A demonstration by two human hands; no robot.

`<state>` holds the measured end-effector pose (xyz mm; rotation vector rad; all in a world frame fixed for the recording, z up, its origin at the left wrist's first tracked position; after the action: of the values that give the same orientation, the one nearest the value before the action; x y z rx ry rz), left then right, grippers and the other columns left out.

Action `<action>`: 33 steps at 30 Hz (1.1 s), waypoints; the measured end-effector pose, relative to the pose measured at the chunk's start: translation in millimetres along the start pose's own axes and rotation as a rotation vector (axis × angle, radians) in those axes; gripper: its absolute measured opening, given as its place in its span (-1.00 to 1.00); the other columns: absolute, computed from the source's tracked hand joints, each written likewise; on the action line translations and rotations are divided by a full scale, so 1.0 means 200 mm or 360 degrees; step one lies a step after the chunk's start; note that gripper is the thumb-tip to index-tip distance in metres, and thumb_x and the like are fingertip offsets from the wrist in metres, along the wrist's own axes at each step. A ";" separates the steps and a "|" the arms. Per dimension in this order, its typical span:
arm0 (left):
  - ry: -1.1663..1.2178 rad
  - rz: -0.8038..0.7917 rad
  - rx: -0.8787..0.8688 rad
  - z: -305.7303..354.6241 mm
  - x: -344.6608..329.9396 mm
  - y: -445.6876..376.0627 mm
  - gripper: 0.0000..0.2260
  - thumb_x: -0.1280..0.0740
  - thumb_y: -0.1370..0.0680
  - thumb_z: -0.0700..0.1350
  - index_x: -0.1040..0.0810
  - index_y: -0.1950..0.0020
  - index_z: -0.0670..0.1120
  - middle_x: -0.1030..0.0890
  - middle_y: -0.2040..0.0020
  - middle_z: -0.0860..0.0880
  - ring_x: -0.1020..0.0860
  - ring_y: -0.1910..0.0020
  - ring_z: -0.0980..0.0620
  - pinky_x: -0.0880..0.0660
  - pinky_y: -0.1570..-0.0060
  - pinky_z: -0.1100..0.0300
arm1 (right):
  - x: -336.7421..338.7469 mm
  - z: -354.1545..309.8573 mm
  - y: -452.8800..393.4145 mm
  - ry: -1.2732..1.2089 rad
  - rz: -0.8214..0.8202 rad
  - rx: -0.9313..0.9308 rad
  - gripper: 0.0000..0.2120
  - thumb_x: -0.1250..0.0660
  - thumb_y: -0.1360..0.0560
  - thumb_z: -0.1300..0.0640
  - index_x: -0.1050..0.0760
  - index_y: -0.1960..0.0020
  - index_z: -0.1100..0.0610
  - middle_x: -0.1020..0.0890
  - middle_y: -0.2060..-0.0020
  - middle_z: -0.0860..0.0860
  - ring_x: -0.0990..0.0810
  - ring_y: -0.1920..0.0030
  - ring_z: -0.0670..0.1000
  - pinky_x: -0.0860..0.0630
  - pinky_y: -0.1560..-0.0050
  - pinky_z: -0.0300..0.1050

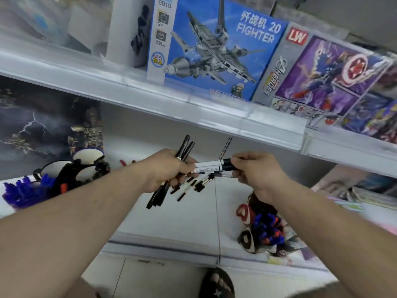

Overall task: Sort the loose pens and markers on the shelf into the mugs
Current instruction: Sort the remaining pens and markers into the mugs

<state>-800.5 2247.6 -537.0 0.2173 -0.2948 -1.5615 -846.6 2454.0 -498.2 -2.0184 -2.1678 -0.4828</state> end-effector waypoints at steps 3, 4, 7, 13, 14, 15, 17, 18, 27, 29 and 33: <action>-0.0002 -0.0018 -0.0007 -0.01 -0.16 -0.07 -0.88 -0.33 -0.60 -0.23 -0.61 -0.09 -0.10 -0.71 0.15 -0.06 -0.48 0.48 0.12 -0.28 0.50 0.30 | 0.17 0.02 -0.05 -0.0033 0.0062 -0.0023 -0.91 -0.36 -0.55 0.32 -0.59 0.12 0.23 -0.61 0.31 0.14 -0.53 0.45 -0.04 -0.47 0.45 -0.27; -0.0016 -0.0016 0.0001 -0.02 -0.20 -0.09 -0.88 -0.33 -0.60 -0.23 -0.60 -0.09 -0.10 -0.71 0.12 -0.07 -0.50 0.48 0.12 -0.29 0.50 0.30 | 0.24 0.04 -0.07 -0.0013 0.0102 -0.0018 -0.88 -0.36 -0.55 0.32 -0.60 0.16 0.22 -0.61 0.31 0.14 -0.53 0.44 -0.03 -0.47 0.45 -0.27; -0.0095 -0.0101 0.0088 -0.07 -0.32 -0.14 -0.93 -0.34 -0.59 -0.17 -0.57 -0.06 -0.12 -0.70 0.09 -0.10 -0.49 0.50 0.13 -0.31 0.52 0.31 | 0.46 0.13 -0.14 0.0283 0.0309 0.0082 -0.81 -0.35 -0.55 0.29 -0.64 0.21 0.15 -0.64 0.28 0.13 -0.59 0.40 -0.02 -0.57 0.32 -0.17; -0.0125 -0.0184 0.0145 -0.11 -0.54 -0.26 -0.82 -0.37 -0.58 0.02 -0.53 0.06 -0.09 -0.60 0.30 -0.01 -0.38 0.47 0.11 -0.35 0.49 0.29 | 0.80 0.36 -0.24 0.1650 0.0376 0.0379 -0.80 -0.24 -0.57 0.22 -0.61 -0.03 0.28 -0.68 0.14 0.20 -0.62 0.09 0.24 -0.48 0.19 -0.07; -0.0128 -0.0169 0.0145 -0.12 -0.56 -0.29 -0.79 -0.36 -0.58 0.04 -0.53 0.07 -0.10 -0.54 0.30 -0.02 -0.37 0.45 0.10 -0.35 0.49 0.28 | 0.83 0.40 -0.27 0.1741 0.0367 0.0396 -0.81 -0.22 -0.57 0.24 -0.58 -0.01 0.30 -0.66 0.19 0.24 -0.60 0.12 0.28 -0.53 0.18 0.00; -0.0122 -0.0161 0.0158 -0.13 -0.58 -0.31 -0.77 -0.35 -0.58 0.06 -0.54 0.06 -0.11 -0.49 0.30 -0.02 -0.35 0.44 0.09 -0.35 0.49 0.27 | 0.86 0.44 -0.29 0.1807 0.0364 0.0404 -0.82 -0.21 -0.57 0.25 -0.56 0.02 0.32 -0.64 0.23 0.26 -0.58 0.16 0.30 -0.53 0.19 0.02; -0.0071 -0.0162 0.0208 -0.14 -0.61 -0.35 -0.73 -0.35 -0.58 0.08 -0.54 0.01 -0.13 -0.43 0.30 -0.01 -0.34 0.42 0.08 -0.33 0.48 0.26 | 0.89 0.50 -0.34 0.1909 0.0343 0.0415 -0.82 -0.20 -0.58 0.25 -0.54 0.05 0.32 -0.62 0.26 0.26 -0.56 0.21 0.28 -0.48 0.23 0.00; -0.0028 -0.0164 0.0237 -0.15 -0.61 -0.36 -0.73 -0.35 -0.58 0.09 -0.53 0.01 -0.13 -0.42 0.30 -0.01 -0.33 0.42 0.08 -0.33 0.48 0.26 | 0.89 0.52 -0.37 0.1940 0.0331 0.0431 -0.83 -0.21 -0.58 0.26 -0.55 0.04 0.31 -0.62 0.25 0.26 -0.56 0.22 0.28 -0.48 0.23 0.00; 0.0150 -0.0136 0.0421 -0.19 -0.64 -0.48 -0.76 -0.31 -0.61 0.06 -0.49 0.11 -0.09 -0.43 0.31 -0.01 -0.36 0.47 0.09 -0.35 0.50 0.25 | 0.82 0.75 -0.56 0.1987 0.0226 0.0342 -0.82 -0.19 -0.58 0.28 -0.39 0.21 0.20 -0.36 0.40 0.05 -0.40 0.29 0.14 -0.26 0.28 -0.08; 0.0190 -0.0139 0.0451 -0.20 -0.65 -0.49 -0.78 -0.31 -0.62 0.04 -0.49 0.10 -0.10 -0.44 0.32 -0.01 -0.38 0.46 0.08 -0.37 0.47 0.24 | 0.79 0.82 -0.60 0.1992 0.0192 0.0255 -0.83 -0.19 -0.57 0.30 -0.44 0.19 0.16 -0.48 0.34 0.08 -0.49 0.24 0.16 -0.40 0.26 -0.05; 0.0272 -0.0151 0.0491 -0.20 -0.68 -0.49 -0.80 -0.25 -0.66 -0.03 -0.50 0.07 -0.12 -0.44 0.34 -0.02 -0.39 0.45 0.06 -0.38 0.45 0.24 | 0.71 0.95 -0.63 0.1861 0.0260 0.0131 -0.77 -0.17 -0.58 0.33 -0.57 -0.11 0.18 -0.64 0.12 0.17 -0.48 0.24 0.11 -0.38 0.26 -0.11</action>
<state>-879.0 2380.4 -611.9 0.6099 -0.3944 -1.5750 -962.6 2643.8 -648.5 -1.2635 -1.2464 -1.1391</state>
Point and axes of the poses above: each hand's wrist, its own y-axis away from the middle knuckle, its own x-axis out of the back of the hand, z = x × y, the point moved 2 cm from there along -y, towards the middle knuckle
